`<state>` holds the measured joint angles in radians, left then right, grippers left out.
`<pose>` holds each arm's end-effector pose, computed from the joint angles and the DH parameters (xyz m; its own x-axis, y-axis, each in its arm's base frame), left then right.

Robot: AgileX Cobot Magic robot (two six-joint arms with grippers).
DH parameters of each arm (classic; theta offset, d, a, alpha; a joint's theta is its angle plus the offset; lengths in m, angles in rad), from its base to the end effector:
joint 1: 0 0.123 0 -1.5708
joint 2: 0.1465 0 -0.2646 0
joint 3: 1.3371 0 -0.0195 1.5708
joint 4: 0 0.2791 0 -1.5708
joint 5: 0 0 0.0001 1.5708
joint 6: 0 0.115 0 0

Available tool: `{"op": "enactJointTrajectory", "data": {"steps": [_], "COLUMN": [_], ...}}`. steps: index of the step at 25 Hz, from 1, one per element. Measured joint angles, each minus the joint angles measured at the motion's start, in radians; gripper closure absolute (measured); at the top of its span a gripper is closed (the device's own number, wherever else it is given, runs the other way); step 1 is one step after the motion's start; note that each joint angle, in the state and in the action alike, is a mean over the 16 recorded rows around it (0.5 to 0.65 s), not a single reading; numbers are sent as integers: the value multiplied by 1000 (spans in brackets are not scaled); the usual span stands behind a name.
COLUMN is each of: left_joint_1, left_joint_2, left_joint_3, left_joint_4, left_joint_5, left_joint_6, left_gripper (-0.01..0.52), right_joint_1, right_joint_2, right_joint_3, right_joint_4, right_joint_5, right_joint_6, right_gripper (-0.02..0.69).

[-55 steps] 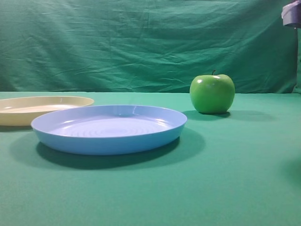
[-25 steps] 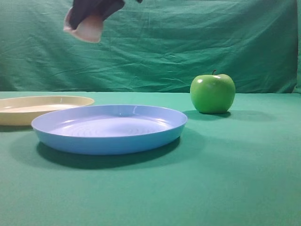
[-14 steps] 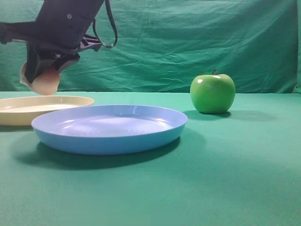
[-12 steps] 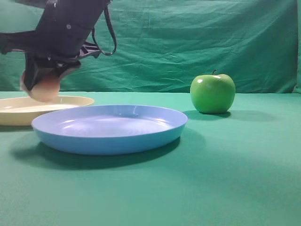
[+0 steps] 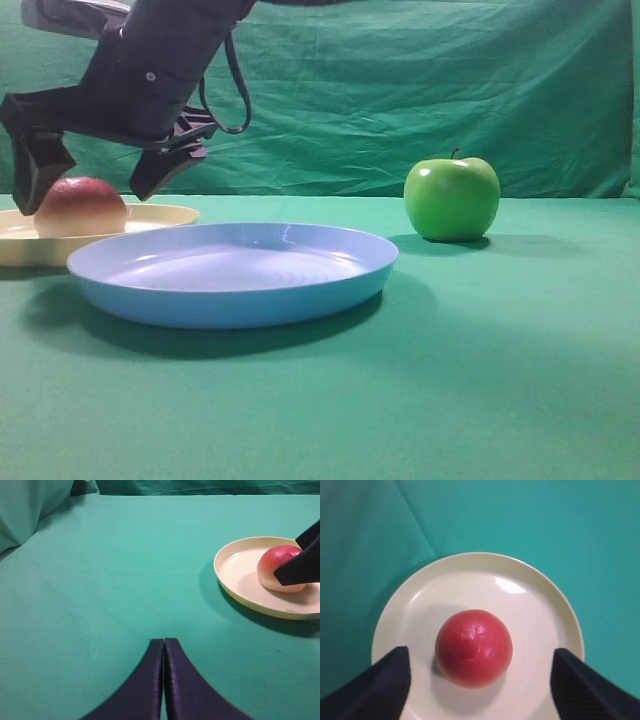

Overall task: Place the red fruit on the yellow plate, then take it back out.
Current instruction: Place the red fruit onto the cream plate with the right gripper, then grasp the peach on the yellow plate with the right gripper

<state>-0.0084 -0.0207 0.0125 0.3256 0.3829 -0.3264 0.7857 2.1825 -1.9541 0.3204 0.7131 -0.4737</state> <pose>0.1236 0.0127 0.1717 -0.2634 -0.0205 -0.9645 -0.1129 0.9936 0.0097 0.3628 0.3966 0.2122 -0.3290 -0.6418 -0.6928 -0.8878 0.4602 -0.0047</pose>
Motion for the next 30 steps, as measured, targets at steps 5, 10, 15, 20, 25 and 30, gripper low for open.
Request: {"op": "enactJointTrajectory", "data": {"steps": [5, 10, 15, 20, 25, 30], "left_joint_1": [0, 0, 0, 0, 0, 0], "left_joint_2": [0, 0, 0, 0, 0, 0], "left_joint_3": [0, 0, 0, 0, 0, 0], "left_joint_4": [0, 0, 0, 0, 0, 0], "left_joint_5": [0, 0, 0, 0, 0, 0], "left_joint_6": [0, 0, 0, 0, 0, 0], "left_gripper": [514, 514, 514, 514, 514, 514], "right_joint_1": [-32, -55, -67, -68, -69, -84], "right_joint_2": [-138, -294, -473, -681, -900, -1098], "right_joint_3": [5, 62, 206, 427, 658, 822], "right_joint_4": [-14, -31, -44, -47, -48, -63], "right_joint_5": [134, 227, 229, 154, 63, 17], "right_joint_6": [92, 190, 253, 272, 290, 318], "right_gripper": [450, 613, 665, 665, 665, 665]}}
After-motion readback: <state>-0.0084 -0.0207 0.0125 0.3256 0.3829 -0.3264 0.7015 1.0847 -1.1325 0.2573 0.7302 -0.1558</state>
